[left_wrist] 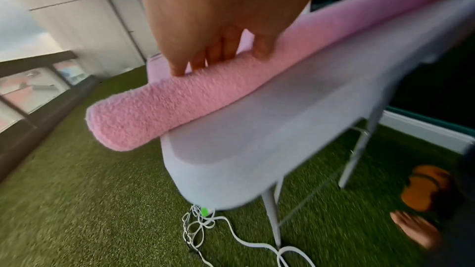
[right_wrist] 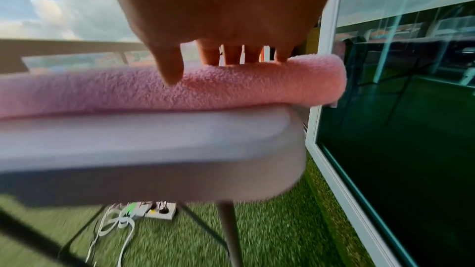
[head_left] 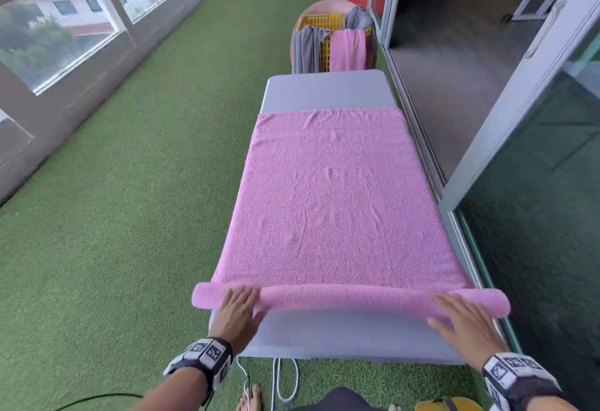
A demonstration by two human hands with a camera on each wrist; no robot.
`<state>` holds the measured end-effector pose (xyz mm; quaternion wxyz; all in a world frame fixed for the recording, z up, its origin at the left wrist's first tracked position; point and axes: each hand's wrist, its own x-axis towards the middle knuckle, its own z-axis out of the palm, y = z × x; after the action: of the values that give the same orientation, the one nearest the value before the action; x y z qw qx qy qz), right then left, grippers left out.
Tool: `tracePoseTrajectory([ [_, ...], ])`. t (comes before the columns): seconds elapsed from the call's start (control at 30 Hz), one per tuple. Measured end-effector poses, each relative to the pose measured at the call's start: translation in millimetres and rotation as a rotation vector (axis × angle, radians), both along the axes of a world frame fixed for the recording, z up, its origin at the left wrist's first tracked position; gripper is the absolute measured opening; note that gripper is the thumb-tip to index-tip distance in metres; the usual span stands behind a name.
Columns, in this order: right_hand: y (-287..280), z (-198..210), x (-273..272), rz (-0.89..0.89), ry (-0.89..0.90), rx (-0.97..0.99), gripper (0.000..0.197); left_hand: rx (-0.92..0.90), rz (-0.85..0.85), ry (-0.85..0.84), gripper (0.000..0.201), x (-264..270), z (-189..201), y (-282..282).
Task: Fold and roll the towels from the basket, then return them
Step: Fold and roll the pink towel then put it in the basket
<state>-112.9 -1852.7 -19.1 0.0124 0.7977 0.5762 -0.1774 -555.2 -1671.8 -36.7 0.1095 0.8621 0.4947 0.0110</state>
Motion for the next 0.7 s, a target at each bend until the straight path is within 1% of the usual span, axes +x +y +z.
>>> tracePoseTrajectory([
  [0.03, -5.5, -2.1, -3.2, 0.013, -0.008, -0.044, 0.06, -0.056, -0.004, 0.016, 0.055, -0.7, 1.4, -5.1],
  [0.07, -9.5, -4.7, -4.9, 0.016, -0.024, -0.063, 0.058, -0.118, 0.001, 0.042, 0.05, -1.6, 0.2, -10.3],
  [0.1, -10.9, -4.3, -5.3, 0.011, -0.033, -0.078, 0.051, -0.154, 0.009, 0.055, 0.041, -2.8, 6.6, -15.5],
  [0.13, -9.8, -2.3, -4.8, 0.003, -0.029, -0.086, 0.041, -0.116, 0.003, -0.002, 0.029, -2.8, 7.9, -16.7],
  [0.17, -5.9, 0.6, -2.9, -0.001, -0.04, -0.103, 0.034, -0.103, -0.003, 0.001, 0.016, -0.1, 14.4, -14.6],
  [0.2, -1.0, 2.3, -0.6, 0.0, -0.054, -0.128, 0.029, -0.064, -0.016, -0.004, 0.017, 0.8, 14.6, -9.8],
  [0.23, 4.5, 5.4, 0.8, -0.001, -0.06, -0.118, 0.029, -0.062, 0.008, -0.022, 0.033, 2.9, 16.7, -5.8],
  [0.27, 9.3, 6.9, 2.1, -0.016, -0.055, -0.083, 0.034, -0.037, 0.02, -0.047, 0.047, 3.6, 12.5, -1.8],
  [0.3, 13.2, 8.2, 2.1, -0.044, -0.028, -0.026, 0.04, -0.035, 0.039, -0.061, 0.053, 4.4, 11.1, -0.4],
  [0.37, 13.2, 9.9, -0.9, -0.047, 0.018, 0.03, 0.05, -0.04, 0.047, -0.03, 0.053, 1.6, 6.3, -2.0],
  [0.43, 3.3, 8.8, -7.3, -0.011, 0.034, -0.024, 0.059, -0.065, -0.015, -0.002, 0.056, -4.7, 0.4, -9.9],
  [0.47, -2.4, 7.1, -9.0, -0.001, 0.023, -0.04, 0.059, -0.065, -0.037, 0.014, 0.053, -7.3, 0.5, -15.0],
  [0.5, -5.1, 6.6, -9.8, -0.008, 0.004, -0.045, 0.056, -0.075, -0.032, 0.027, 0.045, -9.1, 4.5, -17.9],
  [0.57, -0.8, 12.6, -10.4, -0.022, -0.048, -0.055, 0.041, -0.07, -0.025, 0.005, 0.021, -6.5, 10.8, -16.3],
  [0.6, 5.6, 16.2, -9.0, -0.022, -0.084, -0.083, 0.035, -0.063, -0.028, 0.012, 0.015, -4.0, 14.9, -13.0],
  [0.63, 12.6, 19.0, -7.2, -0.029, -0.102, -0.105, 0.034, -0.058, -0.02, 0.005, 0.028, -1.3, 18.0, -9.2],
  [0.67, 18.1, 20.4, -5.0, -0.041, -0.097, -0.093, 0.035, -0.048, -0.012, -0.002, 0.044, 0.4, 15.9, -4.5],
  [0.7, 20.6, 18.6, -2.7, -0.06, -0.072, -0.048, 0.038, -0.053, 0.013, -0.002, 0.056, 1.0, 13.8, -1.7],
])
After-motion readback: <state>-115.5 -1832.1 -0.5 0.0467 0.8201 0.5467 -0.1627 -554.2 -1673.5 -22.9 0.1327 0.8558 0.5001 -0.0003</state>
